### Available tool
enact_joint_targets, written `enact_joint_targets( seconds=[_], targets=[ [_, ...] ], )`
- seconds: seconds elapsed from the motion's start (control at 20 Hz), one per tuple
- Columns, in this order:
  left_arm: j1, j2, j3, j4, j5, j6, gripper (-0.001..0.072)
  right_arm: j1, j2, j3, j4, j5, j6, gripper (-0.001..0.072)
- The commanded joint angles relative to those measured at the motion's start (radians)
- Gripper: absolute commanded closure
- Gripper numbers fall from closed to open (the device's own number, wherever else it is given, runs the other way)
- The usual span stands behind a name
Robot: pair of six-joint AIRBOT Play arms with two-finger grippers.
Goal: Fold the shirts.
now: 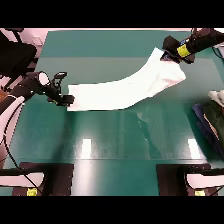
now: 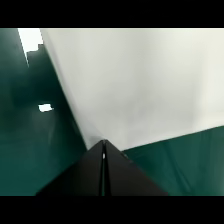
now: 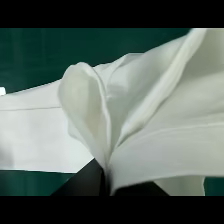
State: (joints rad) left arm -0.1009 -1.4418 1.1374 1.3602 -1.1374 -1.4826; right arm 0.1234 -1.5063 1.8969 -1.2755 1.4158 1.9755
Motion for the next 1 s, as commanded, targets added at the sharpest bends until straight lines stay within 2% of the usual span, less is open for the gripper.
enact_joint_targets(
  seconds=[0.0, 0.35, 0.5, 0.7, 0.95],
  targets=[
    [-0.025, 0.019, 0.002, -0.056, -0.046, 0.022, 0.069, -0.008, -0.011, 0.0, 0.002, 0.002, -0.031, 0.0687],
    [-0.044, 0.071, 0.005, -0.048, 0.031, 0.041, 0.069, 0.124, -0.035, 0.0, 0.001, -0.018, -0.032, 0.0687],
    [-0.044, 0.117, 0.005, -0.042, 0.051, 0.051, 0.0689, 0.205, -0.037, 0.0, 0.002, -0.101, -0.017, 0.0687],
    [-0.044, 0.142, 0.008, -0.025, 0.064, 0.051, 0.0688, 0.313, -0.092, 0.0, 0.008, -0.129, 0.033, 0.0687],
    [-0.044, 0.142, 0.008, -0.026, 0.077, 0.048, 0.0688, 0.412, -0.21, 0.001, 0.13, -0.283, 0.06, 0.0687]
  ],
)
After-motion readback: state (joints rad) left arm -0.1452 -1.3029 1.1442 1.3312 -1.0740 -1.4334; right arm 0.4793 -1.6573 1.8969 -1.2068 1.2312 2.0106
